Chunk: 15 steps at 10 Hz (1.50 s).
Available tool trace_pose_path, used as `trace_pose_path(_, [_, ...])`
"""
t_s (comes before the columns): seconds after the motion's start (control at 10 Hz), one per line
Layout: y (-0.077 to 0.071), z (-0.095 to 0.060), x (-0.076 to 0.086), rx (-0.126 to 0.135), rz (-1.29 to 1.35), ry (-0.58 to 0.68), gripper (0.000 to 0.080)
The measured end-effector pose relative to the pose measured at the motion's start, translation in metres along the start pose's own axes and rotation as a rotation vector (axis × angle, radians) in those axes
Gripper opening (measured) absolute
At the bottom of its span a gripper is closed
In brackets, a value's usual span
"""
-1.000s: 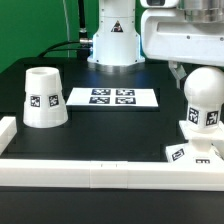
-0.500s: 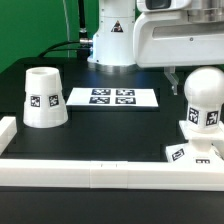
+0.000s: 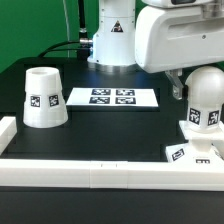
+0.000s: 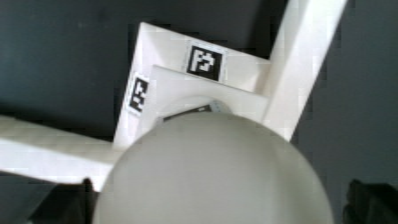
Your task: Assemble lamp
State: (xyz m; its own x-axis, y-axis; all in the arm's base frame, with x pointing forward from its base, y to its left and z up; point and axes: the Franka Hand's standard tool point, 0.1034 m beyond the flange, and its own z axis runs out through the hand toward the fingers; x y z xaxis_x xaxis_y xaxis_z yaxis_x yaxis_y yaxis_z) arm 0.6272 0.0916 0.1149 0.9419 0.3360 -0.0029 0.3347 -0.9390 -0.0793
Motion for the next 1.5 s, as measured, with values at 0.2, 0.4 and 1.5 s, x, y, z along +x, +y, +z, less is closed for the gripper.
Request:
trace_pose_path(0.2, [0.0014, 0.0003, -0.0005, -0.001, -0.126, -0.001, 0.0699])
trace_pose_path(0.4, [0.0026, 0.0005, -0.0009, -0.002, -0.239, -0.002, 0.0699])
trace_pose_path(1.5, [-0.0019, 0.0032, 0.0074, -0.086, -1.159, -0.062, 0.0699])
